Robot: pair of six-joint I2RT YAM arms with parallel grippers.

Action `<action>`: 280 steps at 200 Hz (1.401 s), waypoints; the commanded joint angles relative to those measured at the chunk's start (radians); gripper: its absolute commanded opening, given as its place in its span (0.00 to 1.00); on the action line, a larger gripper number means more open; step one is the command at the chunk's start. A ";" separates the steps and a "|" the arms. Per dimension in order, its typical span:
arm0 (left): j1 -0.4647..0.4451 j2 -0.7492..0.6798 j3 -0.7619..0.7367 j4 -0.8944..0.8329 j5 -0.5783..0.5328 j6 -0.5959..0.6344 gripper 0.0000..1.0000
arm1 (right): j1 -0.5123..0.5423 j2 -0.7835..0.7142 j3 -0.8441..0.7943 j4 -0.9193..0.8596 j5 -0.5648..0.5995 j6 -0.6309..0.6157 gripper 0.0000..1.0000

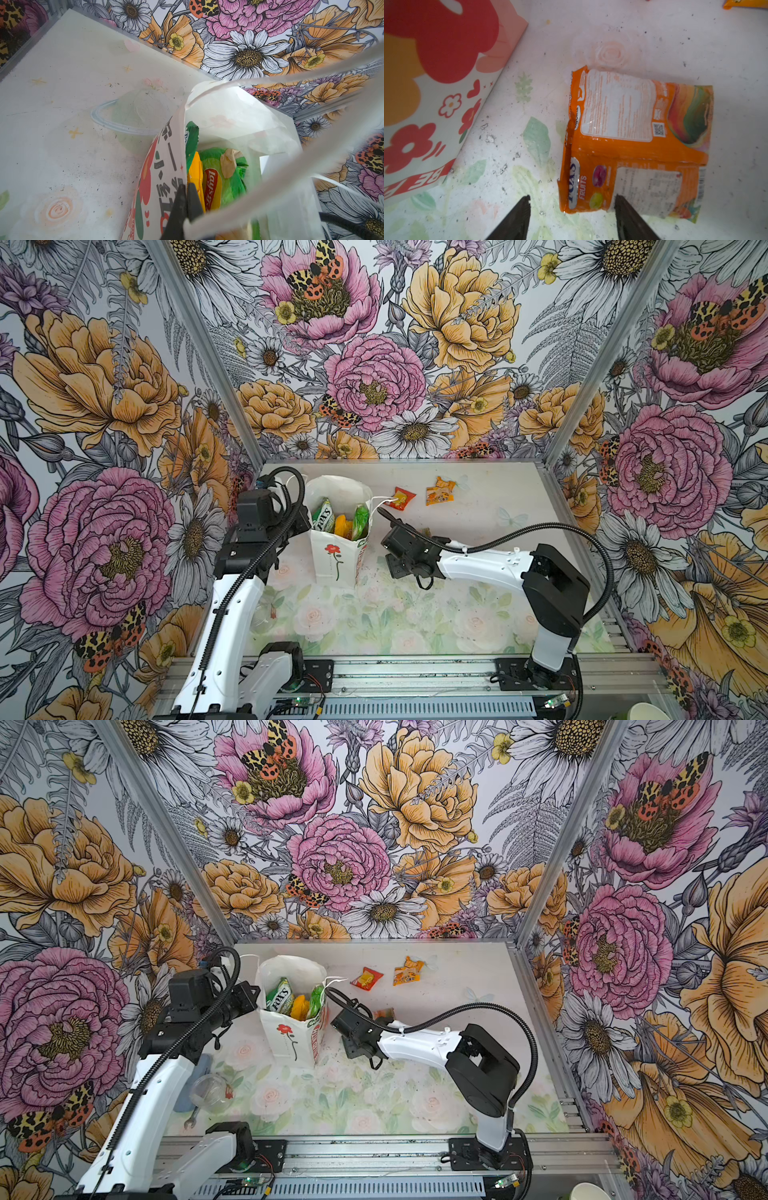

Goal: Place the snacks into the paper bag
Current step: 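Lower the right gripper onto the orange FOX'S fruits bag edge and grasp it, then lift the orange FOX'S bag with the right gripper toward the paper bag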

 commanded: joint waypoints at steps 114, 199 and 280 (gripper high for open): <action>-0.003 -0.022 0.012 0.043 -0.022 -0.008 0.04 | 0.000 0.209 0.176 -0.083 0.114 -0.095 0.58; 0.003 -0.021 0.012 0.045 -0.018 -0.010 0.05 | -0.028 0.273 0.156 -0.130 0.223 -0.120 0.31; 0.008 -0.016 0.010 0.051 -0.004 -0.014 0.05 | -0.036 0.133 0.068 -0.056 0.267 -0.063 0.00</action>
